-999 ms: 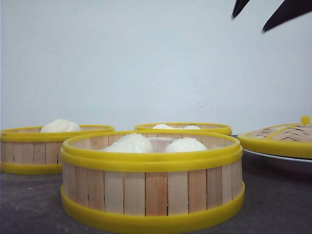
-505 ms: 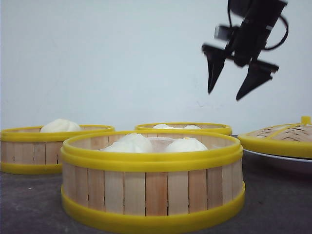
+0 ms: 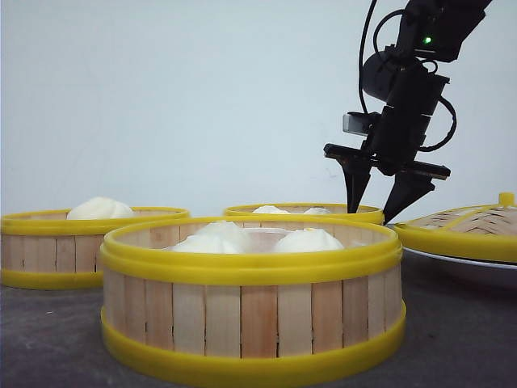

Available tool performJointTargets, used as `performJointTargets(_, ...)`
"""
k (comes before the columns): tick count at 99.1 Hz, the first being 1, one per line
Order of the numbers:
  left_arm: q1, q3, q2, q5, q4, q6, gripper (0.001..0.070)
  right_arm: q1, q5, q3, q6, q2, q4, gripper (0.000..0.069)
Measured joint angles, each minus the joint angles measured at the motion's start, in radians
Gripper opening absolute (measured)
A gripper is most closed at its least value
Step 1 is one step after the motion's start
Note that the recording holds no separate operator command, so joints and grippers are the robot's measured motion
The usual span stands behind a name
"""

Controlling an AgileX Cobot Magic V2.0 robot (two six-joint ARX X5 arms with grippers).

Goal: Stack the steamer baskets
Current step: 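Reach the right gripper down and grasp the rim of a bun-filled basket, then lift the basket with the right gripper and lower it onto the front basket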

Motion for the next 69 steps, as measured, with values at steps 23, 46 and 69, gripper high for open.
performJointTargets(23,0.0,0.0,0.0,0.0,-0.016,0.0,0.0468,-0.002,0.022,0.0,0.005,0.008,0.005,0.0099)
performJointTargets(46,0.0,0.0,0.0,0.0,-0.018,0.0,0.0468,0.008,0.016,0.0,0.032,0.01,0.032,0.0036)
performJointTargets(69,0.0,0.0,-0.003,0.0,-0.055,0.0,0.0468,0.008,0.013,0.0,0.051,-0.016,0.056,0.0036)
